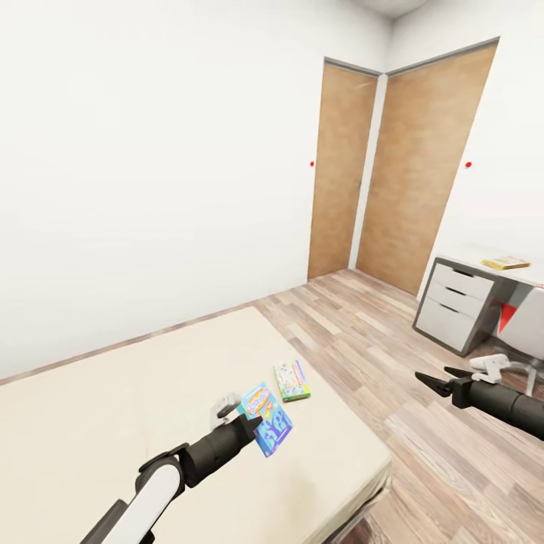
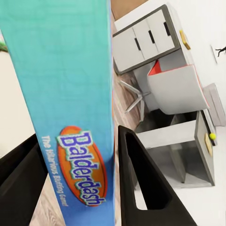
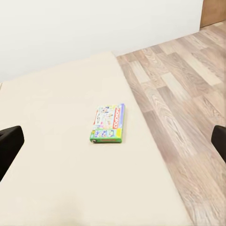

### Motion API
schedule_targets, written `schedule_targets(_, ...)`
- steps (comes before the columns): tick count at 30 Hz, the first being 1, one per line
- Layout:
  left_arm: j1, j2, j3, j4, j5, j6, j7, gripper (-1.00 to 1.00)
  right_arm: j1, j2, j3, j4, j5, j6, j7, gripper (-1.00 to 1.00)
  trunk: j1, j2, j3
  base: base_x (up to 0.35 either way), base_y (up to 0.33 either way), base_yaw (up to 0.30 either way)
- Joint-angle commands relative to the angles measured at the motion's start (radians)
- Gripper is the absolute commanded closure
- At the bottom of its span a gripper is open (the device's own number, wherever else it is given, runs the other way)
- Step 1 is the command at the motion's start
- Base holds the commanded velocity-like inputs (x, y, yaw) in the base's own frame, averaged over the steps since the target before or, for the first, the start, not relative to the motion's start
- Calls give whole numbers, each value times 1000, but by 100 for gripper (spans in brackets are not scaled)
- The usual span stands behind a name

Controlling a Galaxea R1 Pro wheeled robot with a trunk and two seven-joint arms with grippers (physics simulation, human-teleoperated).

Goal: Put all the toys in the child's room - the three board games (two on the bed and one on the table), the two jigsaw puzzles on the table, and the tennis ball on the table - inside the toy box on the table in the child's room.

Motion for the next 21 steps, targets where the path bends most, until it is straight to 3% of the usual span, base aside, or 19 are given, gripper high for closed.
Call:
schedule_targets(1, -1, 1, -2, -2, 11, -3, 9, 100, -1, 0, -1, 0, 0, 7, 4, -100, 0, -1, -1, 0, -5, -38)
schedule_targets(18, 2, 0, -1, -2, 18, -15, 8, 100, -1, 0, -3, 0, 0, 7, 4, -100, 0, -1, -1, 0, -39, -7)
schedule_targets(21, 2, -1, -1, -3, 18, -14, 8, 100, -1, 0, -4, 0, 0, 7, 4, -100, -11, 20, 8, 0, -1, 0)
